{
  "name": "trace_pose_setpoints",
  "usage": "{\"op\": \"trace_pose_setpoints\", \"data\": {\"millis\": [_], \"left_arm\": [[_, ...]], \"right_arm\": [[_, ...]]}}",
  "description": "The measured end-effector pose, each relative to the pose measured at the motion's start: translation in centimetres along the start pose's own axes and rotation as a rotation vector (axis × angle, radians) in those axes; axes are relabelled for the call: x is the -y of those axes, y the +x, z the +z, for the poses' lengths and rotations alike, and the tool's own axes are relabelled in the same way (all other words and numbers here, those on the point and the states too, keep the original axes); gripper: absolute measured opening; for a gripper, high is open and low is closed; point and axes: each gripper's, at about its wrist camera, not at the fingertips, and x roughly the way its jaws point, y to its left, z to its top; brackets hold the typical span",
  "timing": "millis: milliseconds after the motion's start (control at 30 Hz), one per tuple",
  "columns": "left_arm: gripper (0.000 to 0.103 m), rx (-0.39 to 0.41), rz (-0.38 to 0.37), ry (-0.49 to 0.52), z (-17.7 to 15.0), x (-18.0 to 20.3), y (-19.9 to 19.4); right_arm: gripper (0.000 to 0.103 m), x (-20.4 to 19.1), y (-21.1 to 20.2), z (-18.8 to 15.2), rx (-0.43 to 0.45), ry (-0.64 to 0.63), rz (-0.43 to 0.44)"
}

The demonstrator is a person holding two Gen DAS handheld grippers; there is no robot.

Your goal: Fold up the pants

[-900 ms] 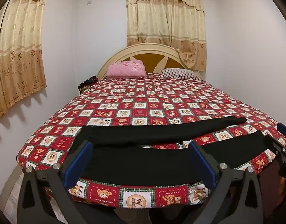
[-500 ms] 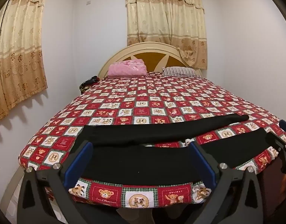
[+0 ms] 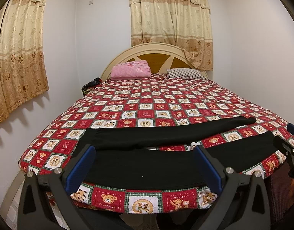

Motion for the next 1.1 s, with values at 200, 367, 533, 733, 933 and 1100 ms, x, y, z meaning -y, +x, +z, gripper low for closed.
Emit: {"op": "trace_pose_setpoints", "data": {"millis": [200, 367, 533, 733, 933, 1100], "left_arm": [[0.103, -0.001, 0.001, 0.001, -0.17, 0.05, 0.2], [0.103, 0.0, 0.001, 0.002, -0.15, 0.08, 0.22], [0.103, 0.001, 0.001, 0.003, -0.22, -0.04, 0.27], [0.103, 0.0, 0.001, 0.004, -0.47, -0.12, 0.4], [0.103, 0.0, 0.001, 0.003, -0.48, -0.11, 0.39], [0.103, -0.001, 0.001, 0.003, -0.48, -0.09, 0.39]], "right_arm": [[0.102, 0.12, 0.13, 0.06, -0.008, -0.001, -0.003], [0.102, 0.09, 0.18, -0.01, -0.008, -0.001, -0.003], [0.102, 0.09, 0.2, 0.0, -0.009, -0.001, -0.003], [0.102, 0.17, 0.24, -0.14, -0.013, -0.002, -0.002], [0.102, 0.2, 0.42, -0.37, -0.015, -0.003, -0.004], [0.102, 0.19, 0.43, -0.33, -0.017, -0.003, -0.004]]}}
